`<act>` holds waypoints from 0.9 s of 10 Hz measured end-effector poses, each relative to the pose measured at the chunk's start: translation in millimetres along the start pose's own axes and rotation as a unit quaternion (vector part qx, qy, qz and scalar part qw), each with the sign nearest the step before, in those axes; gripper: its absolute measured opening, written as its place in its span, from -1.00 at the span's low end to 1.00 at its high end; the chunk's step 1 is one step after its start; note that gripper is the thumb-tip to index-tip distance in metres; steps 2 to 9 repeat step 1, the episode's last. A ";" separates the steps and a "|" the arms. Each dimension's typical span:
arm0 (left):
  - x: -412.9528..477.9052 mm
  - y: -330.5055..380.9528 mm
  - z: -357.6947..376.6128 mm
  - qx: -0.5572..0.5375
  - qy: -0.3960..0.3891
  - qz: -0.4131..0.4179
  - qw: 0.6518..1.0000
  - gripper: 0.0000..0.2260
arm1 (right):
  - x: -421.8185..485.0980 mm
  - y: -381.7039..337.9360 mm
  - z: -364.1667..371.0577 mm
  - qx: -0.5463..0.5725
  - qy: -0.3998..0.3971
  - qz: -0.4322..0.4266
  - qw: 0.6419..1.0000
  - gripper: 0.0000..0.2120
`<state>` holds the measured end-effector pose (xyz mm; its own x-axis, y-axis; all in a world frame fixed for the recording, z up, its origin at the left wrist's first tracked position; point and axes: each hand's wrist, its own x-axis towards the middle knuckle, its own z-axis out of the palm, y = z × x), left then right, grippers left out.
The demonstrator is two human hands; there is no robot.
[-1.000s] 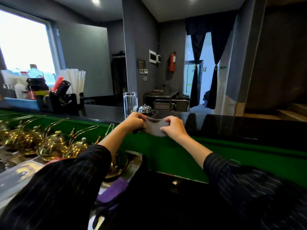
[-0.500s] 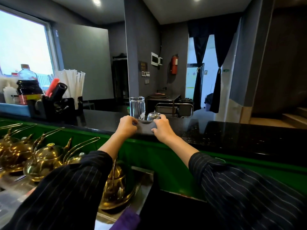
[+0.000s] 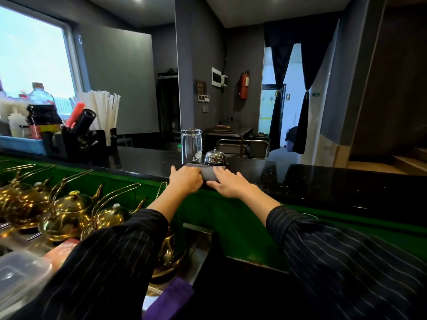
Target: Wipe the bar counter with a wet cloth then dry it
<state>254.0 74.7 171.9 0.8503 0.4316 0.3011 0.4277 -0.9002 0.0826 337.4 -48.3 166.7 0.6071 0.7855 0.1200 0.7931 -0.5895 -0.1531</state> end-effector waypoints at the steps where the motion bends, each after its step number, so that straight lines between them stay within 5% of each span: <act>1: -5.8 15.7 0.7 0.000 0.040 -0.003 0.999 -0.72 | -21.3 9.6 -13.5 -0.001 -0.017 -0.004 1.000 -0.40; 9: -5.8 15.7 0.7 0.000 0.040 -0.003 0.999 -0.72 | -21.3 9.6 -13.5 -0.001 -0.017 -0.004 1.000 -0.40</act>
